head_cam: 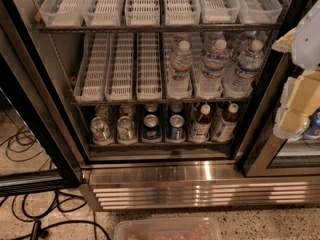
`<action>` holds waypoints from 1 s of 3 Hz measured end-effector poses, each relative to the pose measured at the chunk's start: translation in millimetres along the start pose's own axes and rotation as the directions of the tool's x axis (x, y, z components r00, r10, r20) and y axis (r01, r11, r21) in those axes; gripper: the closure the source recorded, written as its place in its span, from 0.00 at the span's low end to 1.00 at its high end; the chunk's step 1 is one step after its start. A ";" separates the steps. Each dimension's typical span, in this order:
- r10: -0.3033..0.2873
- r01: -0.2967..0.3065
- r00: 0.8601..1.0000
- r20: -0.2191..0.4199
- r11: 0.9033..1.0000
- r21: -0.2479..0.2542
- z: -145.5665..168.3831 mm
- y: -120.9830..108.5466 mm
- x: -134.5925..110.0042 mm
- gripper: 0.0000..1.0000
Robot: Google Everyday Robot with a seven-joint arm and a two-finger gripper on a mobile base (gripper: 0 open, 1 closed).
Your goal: Pick water bottle from middle shelf of fridge
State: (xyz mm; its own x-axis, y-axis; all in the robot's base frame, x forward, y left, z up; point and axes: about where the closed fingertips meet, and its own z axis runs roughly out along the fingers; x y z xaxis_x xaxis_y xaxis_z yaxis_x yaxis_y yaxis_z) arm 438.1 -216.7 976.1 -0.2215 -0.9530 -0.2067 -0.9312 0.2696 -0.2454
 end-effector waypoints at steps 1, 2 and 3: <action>0.000 0.000 1.000 0.000 1.000 0.000 0.1 0.0 0.0 0.00; 0.013 -0.013 0.999 0.046 1.000 -0.015 21.8 4.1 0.3 0.00; 0.072 -0.069 0.990 0.124 0.997 -0.030 65.7 15.1 3.7 0.00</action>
Offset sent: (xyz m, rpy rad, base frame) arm 0.0070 0.0087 -0.0635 0.1373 0.0272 0.0067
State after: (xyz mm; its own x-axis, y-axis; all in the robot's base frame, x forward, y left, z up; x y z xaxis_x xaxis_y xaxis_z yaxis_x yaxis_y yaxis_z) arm 442.2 -207.1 909.4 -0.2504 -0.9064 -0.3401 -0.9218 0.3306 -0.2023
